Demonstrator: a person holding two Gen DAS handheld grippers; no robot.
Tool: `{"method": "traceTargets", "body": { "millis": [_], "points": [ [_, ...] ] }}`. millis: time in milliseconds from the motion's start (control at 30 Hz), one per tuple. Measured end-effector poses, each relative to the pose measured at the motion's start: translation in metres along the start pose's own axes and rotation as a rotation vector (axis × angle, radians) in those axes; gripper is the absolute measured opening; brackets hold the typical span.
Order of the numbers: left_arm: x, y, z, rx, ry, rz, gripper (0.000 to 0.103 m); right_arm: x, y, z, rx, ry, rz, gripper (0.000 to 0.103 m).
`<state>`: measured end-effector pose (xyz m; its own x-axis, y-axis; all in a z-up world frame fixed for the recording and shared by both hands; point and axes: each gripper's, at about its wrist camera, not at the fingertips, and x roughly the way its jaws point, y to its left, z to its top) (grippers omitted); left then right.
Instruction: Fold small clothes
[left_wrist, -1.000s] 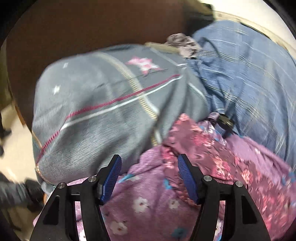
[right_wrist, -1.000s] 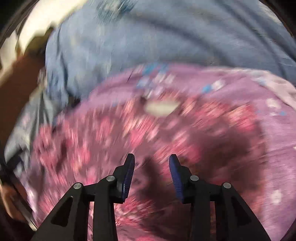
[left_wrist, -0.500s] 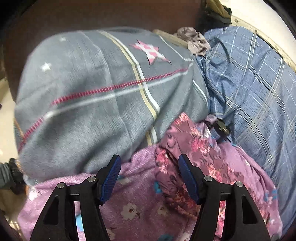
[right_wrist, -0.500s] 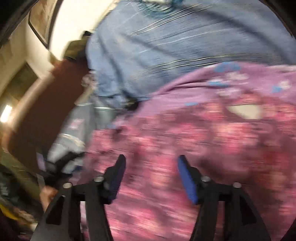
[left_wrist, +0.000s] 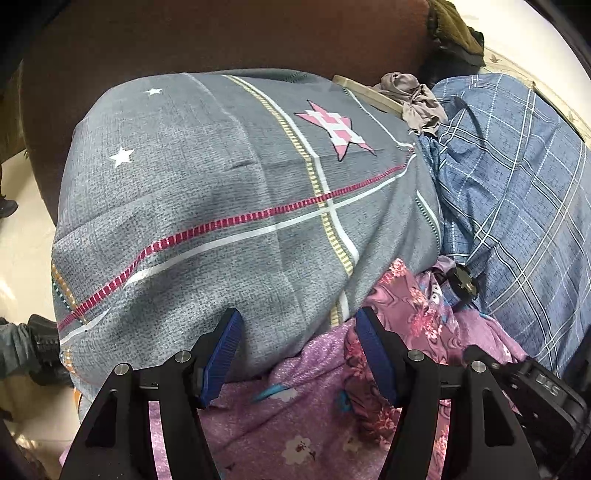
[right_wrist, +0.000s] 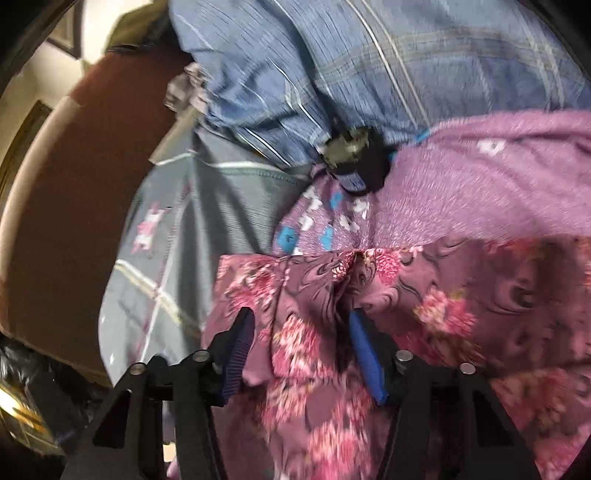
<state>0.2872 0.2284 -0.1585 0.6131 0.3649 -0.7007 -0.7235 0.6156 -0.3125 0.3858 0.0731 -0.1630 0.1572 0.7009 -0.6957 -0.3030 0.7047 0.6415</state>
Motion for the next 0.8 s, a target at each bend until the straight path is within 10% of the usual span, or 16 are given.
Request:
{"method": "traceTargets", "body": {
  "millis": [133, 467, 800],
  "points": [
    [0.000, -0.001, 0.002, 0.018, -0.009, 0.008, 0.064, 0.012, 0.007, -0.004, -0.030, 0.021, -0.018, 0.002],
    [-0.008, -0.007, -0.004, 0.035, -0.041, 0.013, 0.064, -0.134, 0.036, -0.020, -0.135, -0.273, -0.052, 0.001],
    [-0.018, -0.062, -0.041, 0.193, -0.031, -0.056, 0.064, -0.345, -0.061, -0.079, 0.012, -0.601, -0.285, 0.001]
  ]
}}
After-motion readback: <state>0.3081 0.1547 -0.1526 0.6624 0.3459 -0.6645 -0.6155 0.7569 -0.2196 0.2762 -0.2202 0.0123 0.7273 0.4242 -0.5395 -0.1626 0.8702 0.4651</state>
